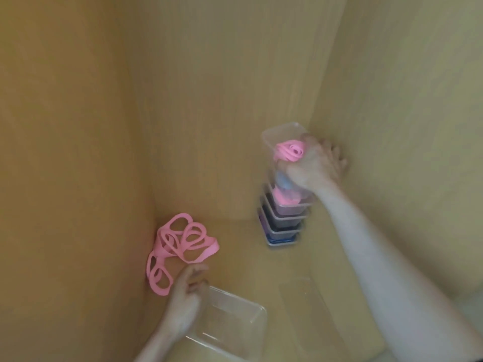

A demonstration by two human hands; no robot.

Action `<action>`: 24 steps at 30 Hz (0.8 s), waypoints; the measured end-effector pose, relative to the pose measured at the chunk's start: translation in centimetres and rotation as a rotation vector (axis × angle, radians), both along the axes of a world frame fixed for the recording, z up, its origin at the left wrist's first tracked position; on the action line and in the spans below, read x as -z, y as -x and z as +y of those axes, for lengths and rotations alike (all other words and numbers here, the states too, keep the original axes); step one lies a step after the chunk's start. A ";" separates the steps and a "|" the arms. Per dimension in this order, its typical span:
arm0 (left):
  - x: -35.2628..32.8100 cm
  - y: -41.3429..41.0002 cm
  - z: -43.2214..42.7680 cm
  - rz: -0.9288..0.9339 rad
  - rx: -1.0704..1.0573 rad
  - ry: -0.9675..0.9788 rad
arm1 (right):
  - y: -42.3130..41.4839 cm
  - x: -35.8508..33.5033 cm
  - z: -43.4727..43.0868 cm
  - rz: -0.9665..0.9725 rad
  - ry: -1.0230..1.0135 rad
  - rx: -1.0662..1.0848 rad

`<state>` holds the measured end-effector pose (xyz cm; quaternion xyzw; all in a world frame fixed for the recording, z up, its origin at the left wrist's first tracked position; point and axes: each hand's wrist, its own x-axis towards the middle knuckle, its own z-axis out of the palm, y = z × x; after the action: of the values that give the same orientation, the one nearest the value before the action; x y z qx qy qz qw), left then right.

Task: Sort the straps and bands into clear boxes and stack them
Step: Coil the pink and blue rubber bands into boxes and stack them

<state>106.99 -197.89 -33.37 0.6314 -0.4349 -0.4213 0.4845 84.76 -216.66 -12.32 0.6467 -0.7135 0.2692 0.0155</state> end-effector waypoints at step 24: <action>4.0 -2.1 1.6 0.000 -0.138 -0.009 | -3.6 1.2 2.0 0.055 0.320 -0.126</action>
<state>109.07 -196.24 -37.32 0.6622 -0.3884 -0.3887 0.5095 88.33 -214.66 -13.56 0.6867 -0.6188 0.3619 0.1208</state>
